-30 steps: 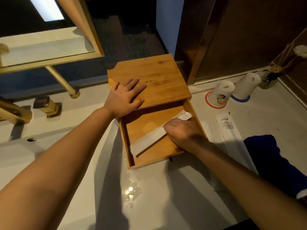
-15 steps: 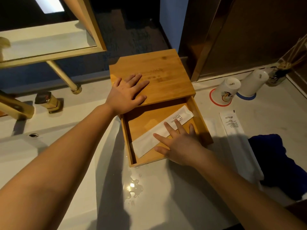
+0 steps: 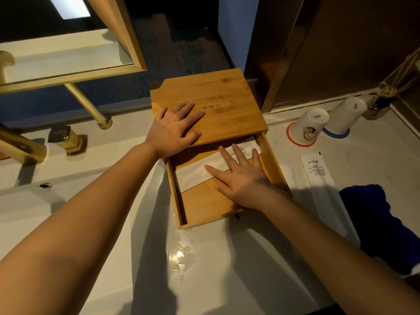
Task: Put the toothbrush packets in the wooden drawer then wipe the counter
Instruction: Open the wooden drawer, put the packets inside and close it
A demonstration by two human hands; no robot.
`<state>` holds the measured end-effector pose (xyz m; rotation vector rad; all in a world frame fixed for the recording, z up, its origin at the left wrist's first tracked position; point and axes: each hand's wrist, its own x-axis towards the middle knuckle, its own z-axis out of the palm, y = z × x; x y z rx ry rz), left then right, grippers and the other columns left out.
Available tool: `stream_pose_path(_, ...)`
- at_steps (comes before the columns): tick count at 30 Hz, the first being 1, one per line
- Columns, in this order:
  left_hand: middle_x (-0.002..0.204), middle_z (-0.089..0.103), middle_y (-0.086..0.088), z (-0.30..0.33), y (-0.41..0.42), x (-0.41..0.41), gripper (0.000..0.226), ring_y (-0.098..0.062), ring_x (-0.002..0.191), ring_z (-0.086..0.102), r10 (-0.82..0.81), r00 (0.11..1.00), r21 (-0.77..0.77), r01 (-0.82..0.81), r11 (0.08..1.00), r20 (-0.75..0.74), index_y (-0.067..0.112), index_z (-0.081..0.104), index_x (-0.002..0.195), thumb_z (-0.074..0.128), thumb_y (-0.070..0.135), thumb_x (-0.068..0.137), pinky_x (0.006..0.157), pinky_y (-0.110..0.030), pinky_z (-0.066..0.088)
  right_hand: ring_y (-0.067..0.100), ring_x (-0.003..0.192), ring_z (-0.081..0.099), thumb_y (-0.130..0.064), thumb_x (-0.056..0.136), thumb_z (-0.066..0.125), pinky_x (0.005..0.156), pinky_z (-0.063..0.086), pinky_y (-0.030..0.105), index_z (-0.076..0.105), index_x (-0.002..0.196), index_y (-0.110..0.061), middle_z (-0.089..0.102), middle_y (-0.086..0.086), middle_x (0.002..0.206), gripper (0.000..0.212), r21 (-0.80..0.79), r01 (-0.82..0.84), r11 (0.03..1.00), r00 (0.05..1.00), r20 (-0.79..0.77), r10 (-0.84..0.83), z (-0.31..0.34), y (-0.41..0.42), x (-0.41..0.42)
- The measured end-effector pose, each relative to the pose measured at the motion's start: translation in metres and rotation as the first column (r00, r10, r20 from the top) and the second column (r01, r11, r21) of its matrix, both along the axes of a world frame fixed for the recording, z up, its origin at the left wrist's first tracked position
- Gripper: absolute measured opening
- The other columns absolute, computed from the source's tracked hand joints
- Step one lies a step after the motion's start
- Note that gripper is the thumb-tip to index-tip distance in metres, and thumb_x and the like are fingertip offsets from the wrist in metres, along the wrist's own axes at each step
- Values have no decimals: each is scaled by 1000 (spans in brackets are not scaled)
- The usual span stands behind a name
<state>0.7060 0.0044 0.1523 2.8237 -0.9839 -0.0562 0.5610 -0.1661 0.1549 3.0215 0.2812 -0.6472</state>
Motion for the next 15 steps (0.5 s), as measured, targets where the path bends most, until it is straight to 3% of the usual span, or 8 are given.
stream_pose_path(3, 158, 16, 2, -1, 0, 0, 60, -20, 146, 11, -4, 1000, 0, 4, 1000, 12, 38, 21, 144, 24, 58, 88, 116, -49, 3, 30, 143, -21, -63, 90, 20, 110, -12, 61, -3, 141, -51, -20, 0, 157, 58, -7, -50, 999, 996, -76, 49, -3, -11, -3)
stream_pose_path(6, 158, 16, 1, -1, 1, 1, 59, -20, 146, 11, -3, 1000, -1, 3, 1000, 11, 38, 21, 144, 24, 57, 89, 115, -50, 3, 32, 142, -22, -65, 89, 18, 111, -11, 61, -7, 141, -50, -21, 2, 157, 59, -24, 6, 1000, 995, -95, -8, -8, -2, 5)
stream_pose_path(15, 158, 18, 0, -3, 2, 2, 59, -21, 146, 13, -14, 1000, -7, 14, 1000, 21, 37, 23, 144, 26, 57, 89, 115, -49, 5, 35, 144, -10, -62, 91, 16, 112, -7, 60, -7, 142, -48, -1, 7, 159, 58, 42, 130, 991, 991, -36, -129, -17, 10, 29)
